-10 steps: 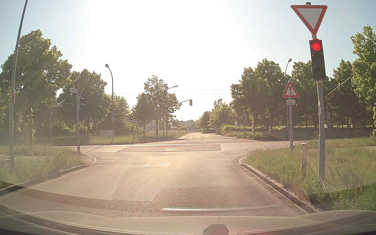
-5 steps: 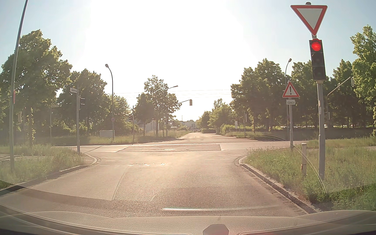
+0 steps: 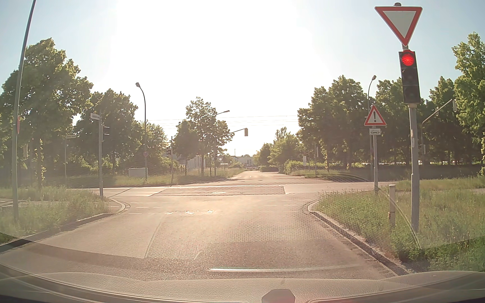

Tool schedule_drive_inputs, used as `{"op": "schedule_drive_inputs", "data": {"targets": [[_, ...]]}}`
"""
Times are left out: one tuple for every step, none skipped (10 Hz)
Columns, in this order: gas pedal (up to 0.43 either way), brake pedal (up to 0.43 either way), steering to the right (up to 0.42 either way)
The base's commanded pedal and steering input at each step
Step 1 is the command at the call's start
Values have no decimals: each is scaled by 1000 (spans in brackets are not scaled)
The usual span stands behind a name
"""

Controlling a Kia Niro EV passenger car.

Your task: Follow the waypoints while adhering to traffic rules and regulations

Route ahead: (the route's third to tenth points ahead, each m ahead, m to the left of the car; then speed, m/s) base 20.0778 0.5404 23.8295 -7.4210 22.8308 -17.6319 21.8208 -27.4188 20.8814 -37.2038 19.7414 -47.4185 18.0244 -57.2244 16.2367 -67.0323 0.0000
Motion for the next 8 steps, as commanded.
{"op": "schedule_drive_inputs", "data": {"targets": [[0,280,-16],[0,280,-16],[0,280,-16],[0,280,-16],[0,280,-16],[0,280,-16],[0,280,-16],[0,280,-16]]}}
